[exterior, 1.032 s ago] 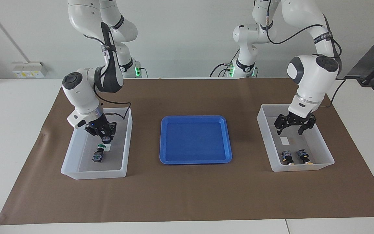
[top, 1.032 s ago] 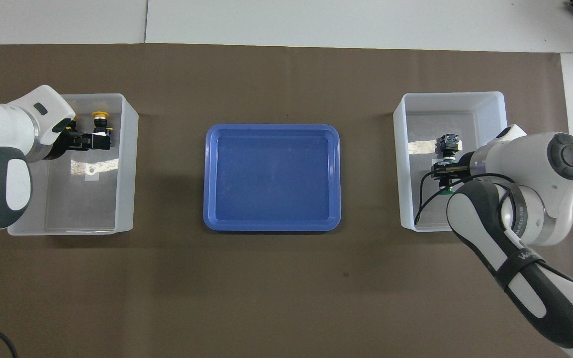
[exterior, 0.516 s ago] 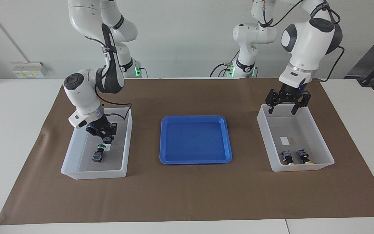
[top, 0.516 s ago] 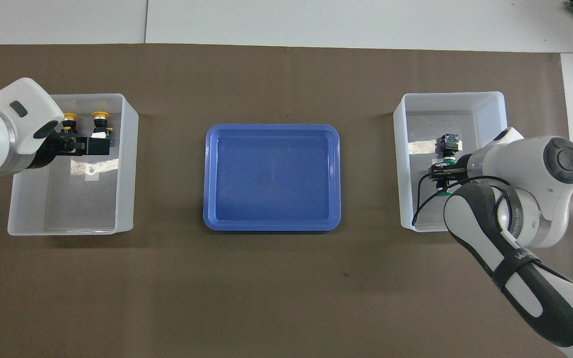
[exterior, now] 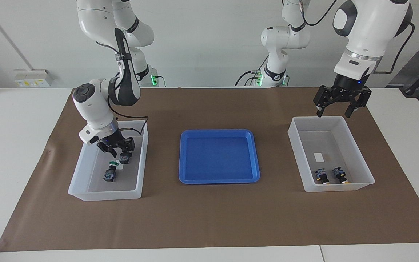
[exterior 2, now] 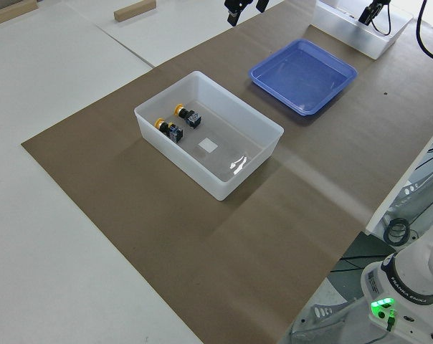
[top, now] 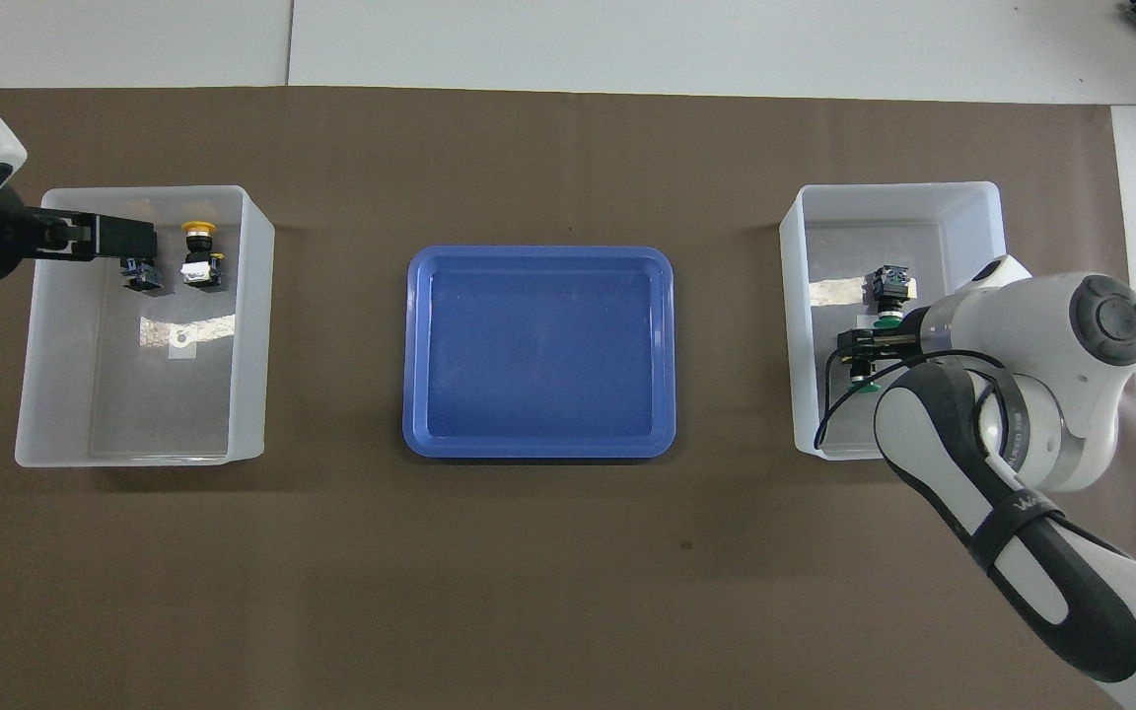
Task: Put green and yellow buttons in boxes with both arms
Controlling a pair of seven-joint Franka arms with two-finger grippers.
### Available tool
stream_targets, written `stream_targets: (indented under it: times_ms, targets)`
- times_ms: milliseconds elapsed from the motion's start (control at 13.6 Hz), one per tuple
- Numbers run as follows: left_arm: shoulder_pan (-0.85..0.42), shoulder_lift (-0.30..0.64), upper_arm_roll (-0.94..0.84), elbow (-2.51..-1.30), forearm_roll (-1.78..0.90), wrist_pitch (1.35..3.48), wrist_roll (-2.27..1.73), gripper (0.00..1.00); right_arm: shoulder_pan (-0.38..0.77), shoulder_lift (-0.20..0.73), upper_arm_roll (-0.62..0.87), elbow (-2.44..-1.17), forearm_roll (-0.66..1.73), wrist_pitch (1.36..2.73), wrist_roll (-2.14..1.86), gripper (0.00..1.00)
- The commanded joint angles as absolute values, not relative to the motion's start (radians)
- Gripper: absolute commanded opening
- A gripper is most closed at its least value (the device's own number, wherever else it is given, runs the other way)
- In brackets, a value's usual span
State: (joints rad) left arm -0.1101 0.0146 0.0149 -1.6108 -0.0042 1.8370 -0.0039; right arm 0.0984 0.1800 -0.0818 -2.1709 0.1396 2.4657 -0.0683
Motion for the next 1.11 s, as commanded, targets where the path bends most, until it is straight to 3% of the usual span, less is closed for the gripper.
stream_targets:
  times_ms: [0,369,1032]
  targets:
    - [-0.087,0.055,0.009,-1.543,0.006,1.749,0.014,1.0,0.095,0.131,-0.068,-2.136,0.16,2.419,-0.078,1.0]
    - [-0.086,0.006,0.011,-1.608,0.005,1.597,0.031,1.0,0.097,0.075,-0.066,-1.961,0.086,2.193,0.017,1.0]
    - [-0.071,-0.021,0.011,-1.608,0.0,1.588,0.029,1.0,0.078,0.026,-0.081,-1.588,-0.051,1.68,0.1,1.0]
